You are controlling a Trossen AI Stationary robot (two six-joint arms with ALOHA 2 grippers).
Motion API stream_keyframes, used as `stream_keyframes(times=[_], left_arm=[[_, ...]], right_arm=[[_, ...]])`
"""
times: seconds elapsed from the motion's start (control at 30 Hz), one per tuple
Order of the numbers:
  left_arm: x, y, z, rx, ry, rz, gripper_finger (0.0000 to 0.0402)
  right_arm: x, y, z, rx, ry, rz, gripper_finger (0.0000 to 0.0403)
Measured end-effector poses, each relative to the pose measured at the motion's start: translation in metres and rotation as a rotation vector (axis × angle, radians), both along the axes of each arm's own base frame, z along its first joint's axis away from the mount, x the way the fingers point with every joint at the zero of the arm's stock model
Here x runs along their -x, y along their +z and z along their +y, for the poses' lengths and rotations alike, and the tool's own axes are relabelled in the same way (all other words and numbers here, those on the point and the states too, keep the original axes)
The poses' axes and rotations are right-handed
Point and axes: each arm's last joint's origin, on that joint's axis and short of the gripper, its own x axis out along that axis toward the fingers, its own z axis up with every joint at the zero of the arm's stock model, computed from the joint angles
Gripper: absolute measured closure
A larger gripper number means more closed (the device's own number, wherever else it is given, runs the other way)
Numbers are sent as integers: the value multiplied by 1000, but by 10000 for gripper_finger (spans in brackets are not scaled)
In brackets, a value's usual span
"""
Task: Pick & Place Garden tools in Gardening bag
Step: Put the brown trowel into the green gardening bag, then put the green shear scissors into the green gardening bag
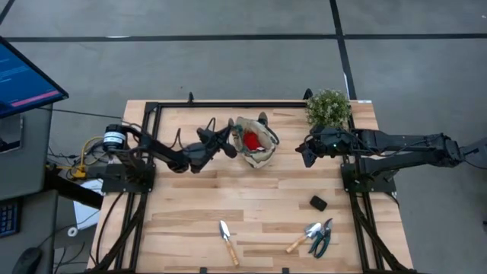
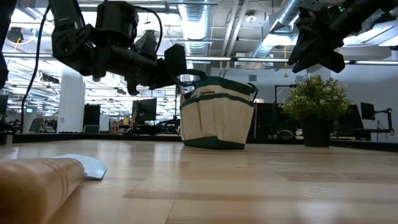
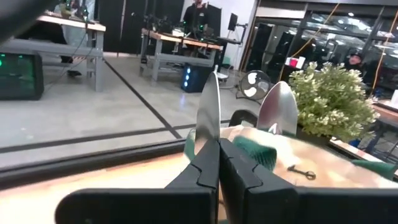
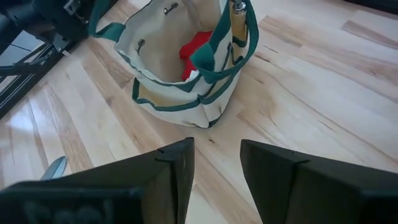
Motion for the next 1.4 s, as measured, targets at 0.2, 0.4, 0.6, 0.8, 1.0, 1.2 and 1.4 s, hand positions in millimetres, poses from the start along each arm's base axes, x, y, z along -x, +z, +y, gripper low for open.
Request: stream_keyframes(times=[0.2,0.4,0.6,0.8,1.0,1.2,1.4], left_arm=[[-3,-7,0,26,-3,-6,401],[-2,-5,0,25,-8,-7,391],[1,7,-2,-42,-96,16,344],[10,18,-3,-44,-139,84,268],[22,35,-5,-50,-179,75,204],[44,54,-13,-49,-216,108,191],[67,67,-26,-21,-286,116,198]], right_arm=[[0,0,0,27,11,8,281],[0,1,-3,65,-6,7,281],[1,1,-8,76,-35,14,270],[2,1,-13,96,-28,28,211],[2,1,-18,122,-27,34,160],[8,4,-23,100,-10,99,154],[22,12,-22,-12,-27,219,154]])
